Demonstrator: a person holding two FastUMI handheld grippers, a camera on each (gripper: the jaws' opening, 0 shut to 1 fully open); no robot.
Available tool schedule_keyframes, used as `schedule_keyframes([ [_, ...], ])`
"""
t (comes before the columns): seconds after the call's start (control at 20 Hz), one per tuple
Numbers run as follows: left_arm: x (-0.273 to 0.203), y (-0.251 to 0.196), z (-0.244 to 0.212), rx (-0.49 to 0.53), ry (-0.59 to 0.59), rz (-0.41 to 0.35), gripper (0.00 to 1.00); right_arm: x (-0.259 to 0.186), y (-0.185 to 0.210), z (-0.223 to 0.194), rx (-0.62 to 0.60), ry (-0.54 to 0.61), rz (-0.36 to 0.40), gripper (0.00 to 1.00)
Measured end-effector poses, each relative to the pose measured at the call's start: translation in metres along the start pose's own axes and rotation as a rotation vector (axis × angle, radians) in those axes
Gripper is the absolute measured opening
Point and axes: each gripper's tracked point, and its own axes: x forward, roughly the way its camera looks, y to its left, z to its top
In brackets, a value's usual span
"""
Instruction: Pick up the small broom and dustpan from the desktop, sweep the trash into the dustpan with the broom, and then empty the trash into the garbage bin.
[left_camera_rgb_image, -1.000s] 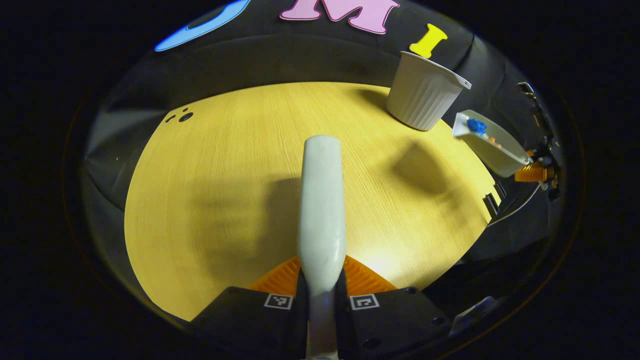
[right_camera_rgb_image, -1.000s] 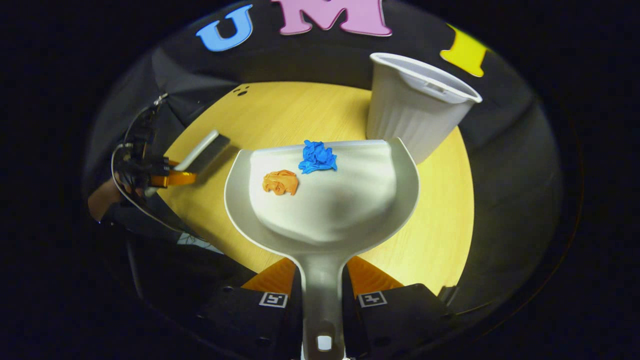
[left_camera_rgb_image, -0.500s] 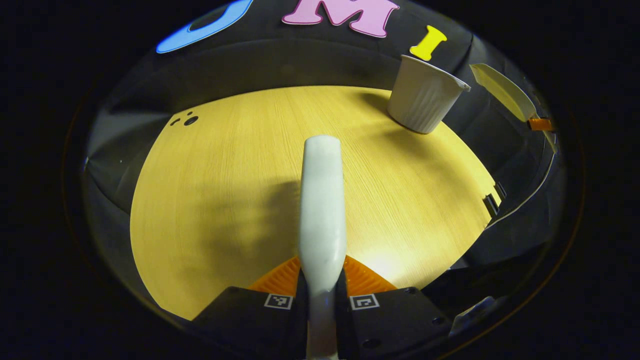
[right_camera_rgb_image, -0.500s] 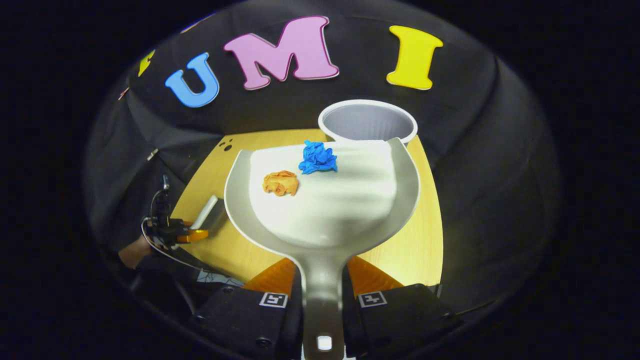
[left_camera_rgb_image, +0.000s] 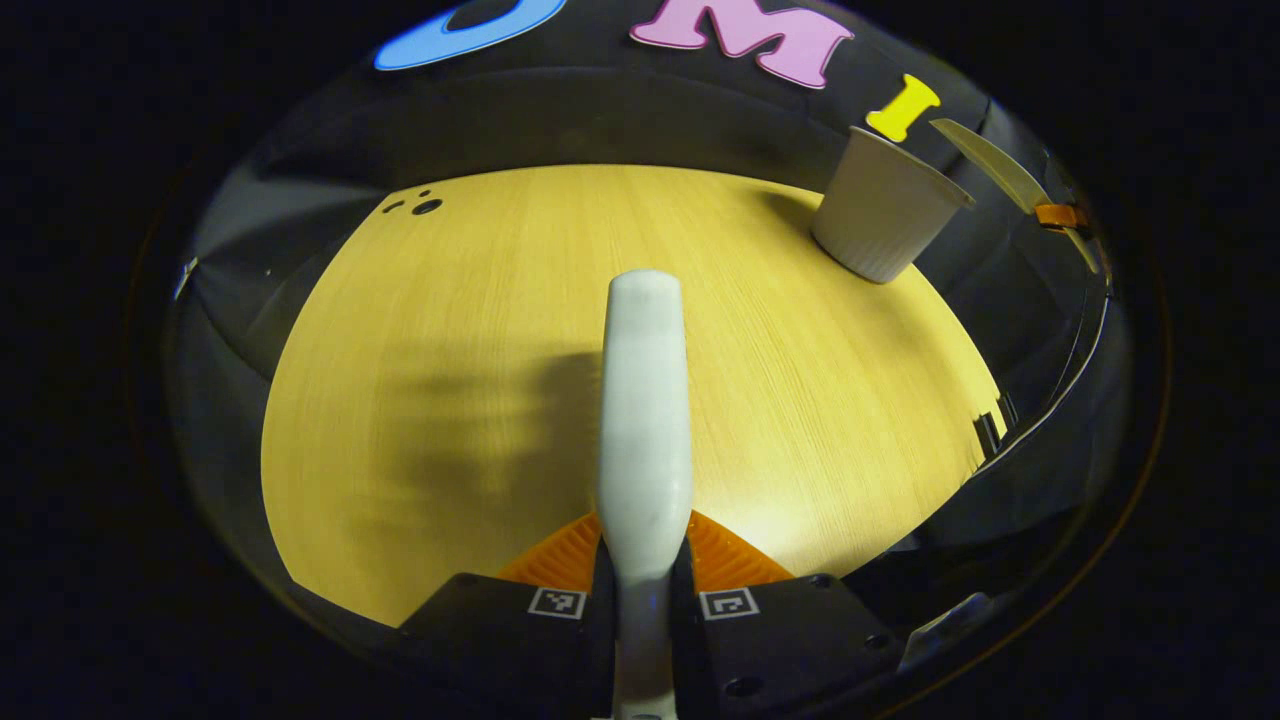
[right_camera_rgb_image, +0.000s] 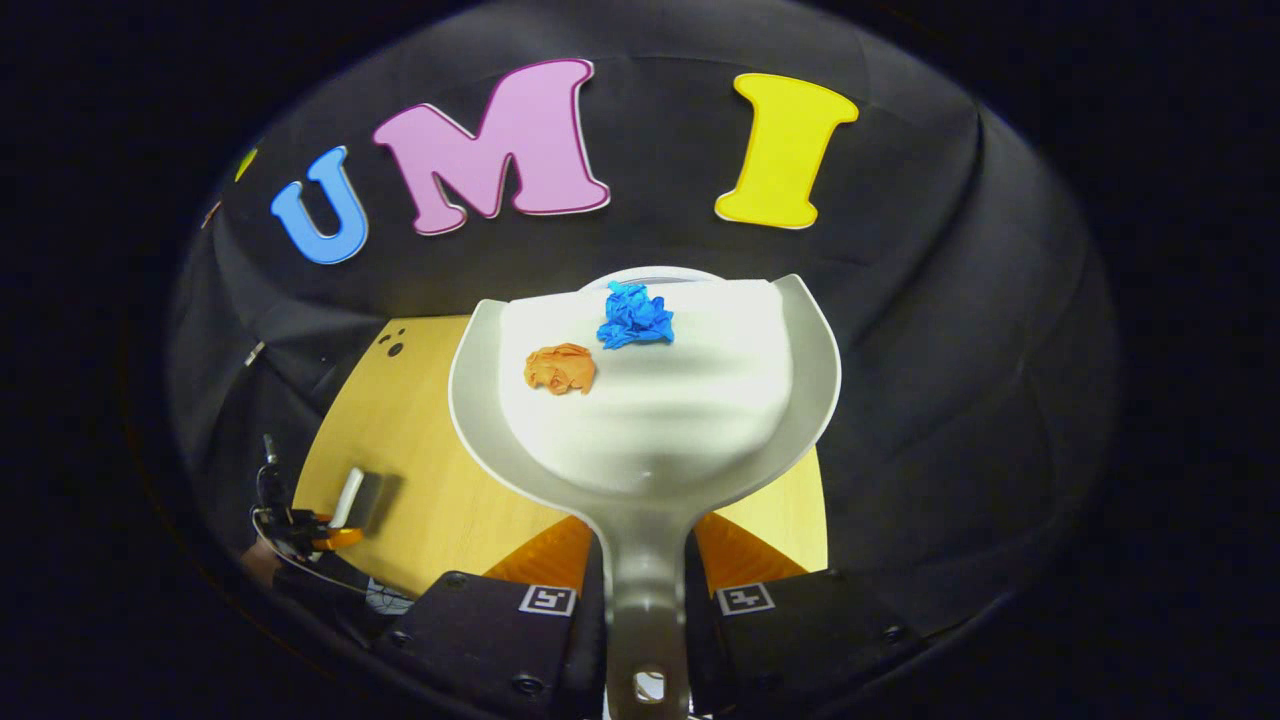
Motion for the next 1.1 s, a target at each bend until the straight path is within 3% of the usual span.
schedule_keyframes([
  [0.3, -0.004, 0.025, -0.001, -0.125, -0.012, 0.032, 0.28, 0.056, -0.027, 0.019, 0.000, 0.001, -0.136, 0.36],
  [0.35, -0.004, 0.029, 0.000, -0.135, -0.013, 0.041, 0.27, 0.065, -0.029, 0.022, -0.006, 0.000, -0.152, 0.41],
  [0.45, -0.005, 0.037, 0.002, -0.154, -0.015, 0.054, 0.27, 0.079, -0.034, 0.026, -0.025, -0.008, -0.189, 0.36],
  [0.8, -0.005, 0.051, 0.019, -0.188, -0.035, 0.060, 0.27, 0.104, -0.055, 0.042, -0.239, -0.035, -0.380, 0.36],
  [1.1, -0.001, 0.043, 0.015, -0.193, -0.026, 0.040, 0.27, 0.099, -0.065, 0.043, -0.451, -0.057, -0.533, 0.36],
])
